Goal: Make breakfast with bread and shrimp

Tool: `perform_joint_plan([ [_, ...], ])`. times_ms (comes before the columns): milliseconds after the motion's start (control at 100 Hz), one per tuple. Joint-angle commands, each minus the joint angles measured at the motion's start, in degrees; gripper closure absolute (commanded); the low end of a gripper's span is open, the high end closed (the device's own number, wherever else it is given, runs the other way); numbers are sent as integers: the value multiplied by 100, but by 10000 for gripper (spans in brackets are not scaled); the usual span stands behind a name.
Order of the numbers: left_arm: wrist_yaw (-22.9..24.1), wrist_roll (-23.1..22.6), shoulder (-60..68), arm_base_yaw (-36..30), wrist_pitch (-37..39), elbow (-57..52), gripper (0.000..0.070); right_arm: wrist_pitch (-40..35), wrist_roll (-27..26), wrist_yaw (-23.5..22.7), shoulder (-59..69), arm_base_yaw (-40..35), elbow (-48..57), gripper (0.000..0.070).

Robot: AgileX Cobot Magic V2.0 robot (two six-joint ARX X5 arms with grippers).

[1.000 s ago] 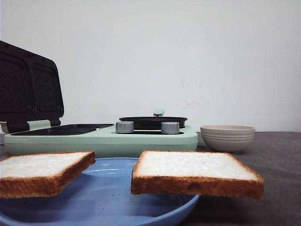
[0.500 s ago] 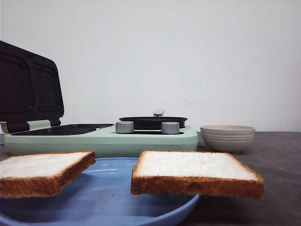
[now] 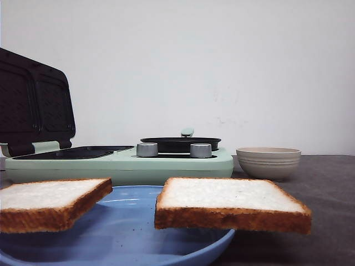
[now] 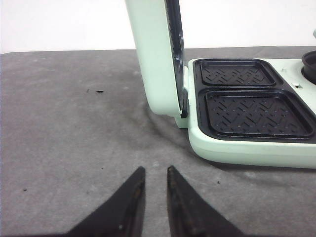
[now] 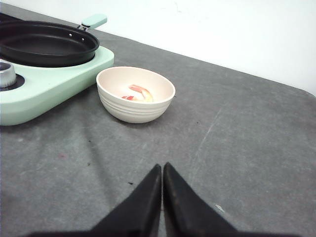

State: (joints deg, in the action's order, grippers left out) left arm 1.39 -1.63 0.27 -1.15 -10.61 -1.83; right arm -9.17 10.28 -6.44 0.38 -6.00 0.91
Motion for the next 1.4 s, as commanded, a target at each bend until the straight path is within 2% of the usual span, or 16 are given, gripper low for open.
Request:
perform_joint_plan([
  [0, -9, -44, -4, -4, -13, 103, 700, 63, -48, -20, -15, -13, -20, 700],
  [720, -15, -24, -4, -4, -11, 103, 700, 61, -297, -20, -15, -13, -20, 700],
  [840, -15, 22, -4, -4, -11, 103, 700, 61, -664, -17, -15, -13, -20, 700],
  [930, -15, 385, -4, -4, -9, 103, 700, 61, -1075, -17, -15, -13, -20, 700],
  [1220, -42, 2076, -4, -4, -22, 81, 699, 59, -2184, -15, -15, -13, -13, 700],
  [1390, -540, 2734, 4, -4, -57, -111, 695, -31, -2649, -17, -13, -13, 160, 700],
])
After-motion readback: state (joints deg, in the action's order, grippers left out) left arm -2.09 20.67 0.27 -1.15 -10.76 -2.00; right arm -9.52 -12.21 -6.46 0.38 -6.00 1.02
